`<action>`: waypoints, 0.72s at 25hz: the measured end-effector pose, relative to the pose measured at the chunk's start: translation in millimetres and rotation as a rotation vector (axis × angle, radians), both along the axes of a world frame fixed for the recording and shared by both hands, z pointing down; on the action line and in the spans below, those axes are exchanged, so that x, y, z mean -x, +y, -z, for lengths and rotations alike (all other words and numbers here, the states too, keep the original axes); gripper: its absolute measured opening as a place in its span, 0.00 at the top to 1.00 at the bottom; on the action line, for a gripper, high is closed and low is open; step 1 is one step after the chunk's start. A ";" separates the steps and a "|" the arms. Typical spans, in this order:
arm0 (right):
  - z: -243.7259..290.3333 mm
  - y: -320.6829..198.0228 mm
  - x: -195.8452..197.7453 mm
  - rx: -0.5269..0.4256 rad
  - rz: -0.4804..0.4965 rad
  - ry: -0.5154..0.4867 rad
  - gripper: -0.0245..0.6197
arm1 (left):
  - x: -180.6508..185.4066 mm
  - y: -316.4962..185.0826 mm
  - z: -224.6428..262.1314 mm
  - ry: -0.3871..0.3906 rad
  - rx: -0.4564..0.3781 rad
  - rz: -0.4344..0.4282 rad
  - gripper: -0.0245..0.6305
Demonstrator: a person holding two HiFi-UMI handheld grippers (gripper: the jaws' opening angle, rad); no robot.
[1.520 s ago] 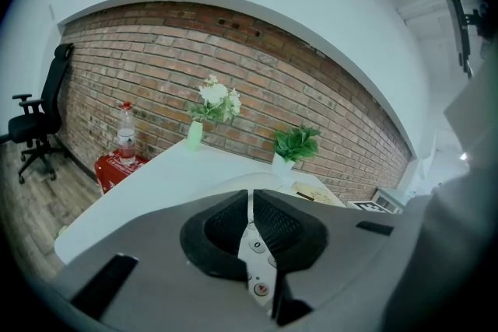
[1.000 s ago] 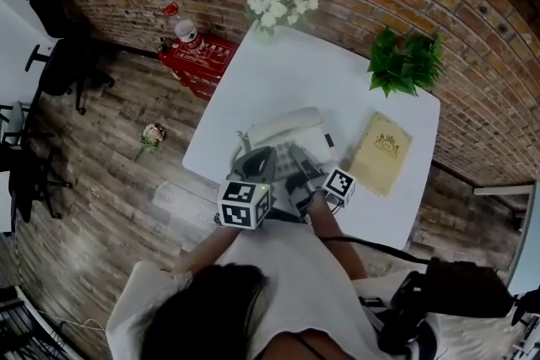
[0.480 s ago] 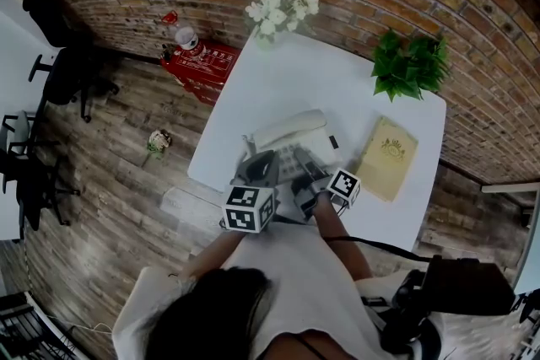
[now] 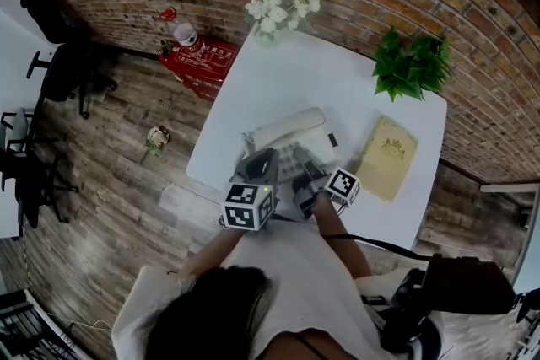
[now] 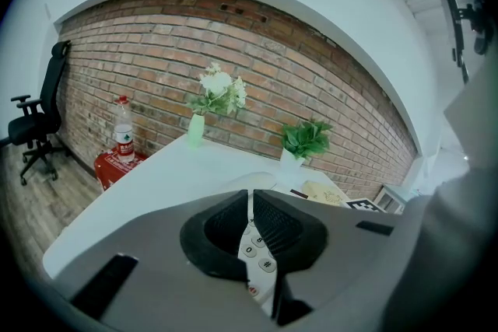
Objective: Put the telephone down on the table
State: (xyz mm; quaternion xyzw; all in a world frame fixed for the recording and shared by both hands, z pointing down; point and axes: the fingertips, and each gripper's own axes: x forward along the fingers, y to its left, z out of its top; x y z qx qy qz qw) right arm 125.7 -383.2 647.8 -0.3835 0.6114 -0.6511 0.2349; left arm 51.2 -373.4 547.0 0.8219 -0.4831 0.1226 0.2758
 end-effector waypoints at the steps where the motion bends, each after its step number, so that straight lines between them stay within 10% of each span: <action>1: -0.6 0.1 -0.1 -0.001 0.001 0.003 0.61 | 0.0 -0.2 -0.3 0.001 0.000 0.000 0.90; 18: -11.3 3.4 -3.0 0.015 -0.008 0.048 0.61 | 2.8 6.0 2.7 0.005 -0.021 0.018 0.90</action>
